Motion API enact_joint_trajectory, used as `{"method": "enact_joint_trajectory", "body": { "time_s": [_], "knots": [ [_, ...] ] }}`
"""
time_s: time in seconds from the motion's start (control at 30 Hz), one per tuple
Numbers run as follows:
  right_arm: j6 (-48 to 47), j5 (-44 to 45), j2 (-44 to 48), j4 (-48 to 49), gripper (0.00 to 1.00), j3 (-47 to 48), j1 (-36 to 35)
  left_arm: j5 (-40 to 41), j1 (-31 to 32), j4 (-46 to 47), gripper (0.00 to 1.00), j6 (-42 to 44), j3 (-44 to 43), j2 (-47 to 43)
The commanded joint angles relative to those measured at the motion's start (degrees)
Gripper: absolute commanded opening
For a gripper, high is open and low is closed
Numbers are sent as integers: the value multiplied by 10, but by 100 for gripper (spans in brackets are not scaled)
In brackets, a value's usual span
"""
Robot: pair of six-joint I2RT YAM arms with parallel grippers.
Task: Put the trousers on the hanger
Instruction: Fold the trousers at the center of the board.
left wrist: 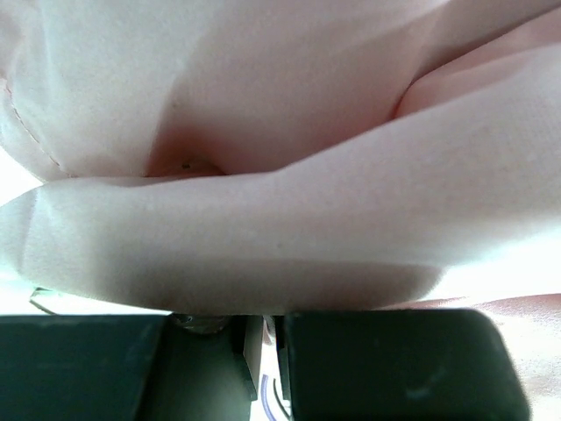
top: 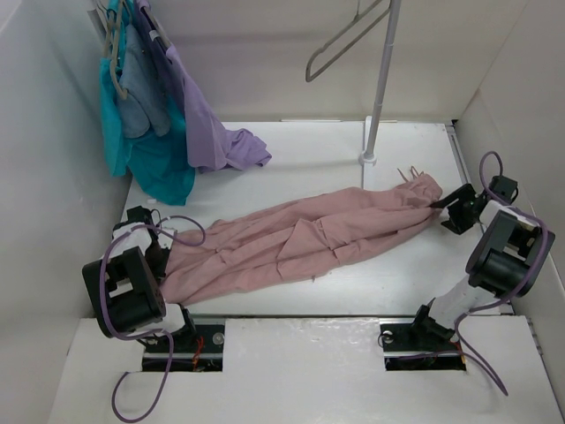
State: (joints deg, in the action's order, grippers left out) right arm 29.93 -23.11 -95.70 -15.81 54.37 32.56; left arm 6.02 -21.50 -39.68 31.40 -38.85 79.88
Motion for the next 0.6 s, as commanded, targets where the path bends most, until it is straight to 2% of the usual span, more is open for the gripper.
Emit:
{"method": "enact_joint_trajectory", "body": {
  "time_s": [0.0,0.13,0.23,0.4,0.43,0.5,0.57],
  "knots": [
    [-16,7,21,-1,71,14,0,-15,-6,84,0,2,19,5],
    [-28,-19,35,4,72,14,0,-10,-6,79,0,2,14,0],
    [-33,-6,82,-1,72,0,0,-10,-6,73,0,2,9,-5],
    [-11,15,190,31,83,-46,0,-10,-6,68,0,2,9,-10],
    [-5,10,191,39,86,-51,0,-10,-6,68,0,2,9,-10],
    [-5,-10,174,39,99,-31,0,-10,-6,68,0,2,4,-10],
    [-5,-20,110,10,99,-5,0,-10,-6,68,0,2,4,-10]
  ]
}}
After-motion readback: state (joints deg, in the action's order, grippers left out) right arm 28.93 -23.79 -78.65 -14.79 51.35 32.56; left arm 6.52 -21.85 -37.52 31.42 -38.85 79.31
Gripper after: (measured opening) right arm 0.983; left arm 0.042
